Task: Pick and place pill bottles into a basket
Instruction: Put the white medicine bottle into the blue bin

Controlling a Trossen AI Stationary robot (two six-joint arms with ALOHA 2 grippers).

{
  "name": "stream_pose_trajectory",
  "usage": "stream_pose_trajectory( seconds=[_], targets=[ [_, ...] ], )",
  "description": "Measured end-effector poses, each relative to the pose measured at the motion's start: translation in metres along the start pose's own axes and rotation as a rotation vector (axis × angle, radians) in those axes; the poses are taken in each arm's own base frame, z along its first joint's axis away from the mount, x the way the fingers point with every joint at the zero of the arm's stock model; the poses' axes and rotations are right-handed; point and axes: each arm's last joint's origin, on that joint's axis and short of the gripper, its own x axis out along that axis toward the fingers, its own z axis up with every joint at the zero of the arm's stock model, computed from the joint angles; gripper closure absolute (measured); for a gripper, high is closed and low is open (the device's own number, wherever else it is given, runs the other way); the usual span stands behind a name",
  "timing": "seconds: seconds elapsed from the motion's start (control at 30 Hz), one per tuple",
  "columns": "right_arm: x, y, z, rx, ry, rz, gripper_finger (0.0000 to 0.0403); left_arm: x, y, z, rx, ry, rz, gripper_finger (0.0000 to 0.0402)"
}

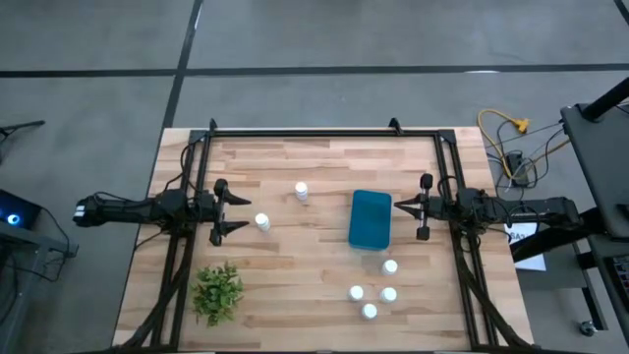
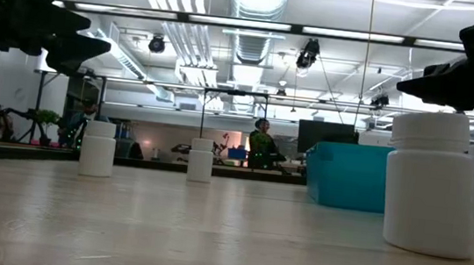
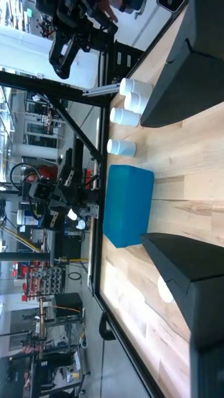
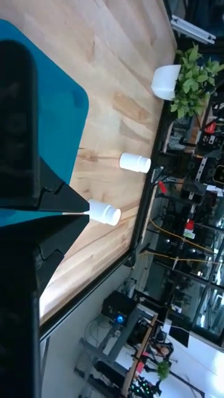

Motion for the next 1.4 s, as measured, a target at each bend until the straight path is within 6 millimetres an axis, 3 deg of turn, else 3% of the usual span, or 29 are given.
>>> stream_pose_trajectory(
  seconds=[0.53,0.73,0.93,1.2,1.4],
  targets=[
    [0.0,0.0,0.0,0.005,-0.002,-0.003,0.0394,0.0,0.0,0.0,0.0,0.0,0.0,0.0127],
    [0.0,0.0,0.0,0.156,-0.002,-0.003,0.0394,0.0,0.002,0.0,0.0,-0.003,0.052,0.0127],
    [0.0,0.0,0.0,0.179,-0.003,-0.003,0.0394,0.0,0.002,0.0,0.0,-0.004,0.057,0.0127],
    [0.0,0.0,0.001,0.559,-0.009,-0.002,0.0394,0.0,0.002,0.0,0.0,-0.004,0.056,0.0127],
    [-0.001,-0.003,0.011,0.98,-0.124,0.011,0.0394,0.0,0.002,0.0,-0.008,-0.005,0.056,0.0127]
  ],
)
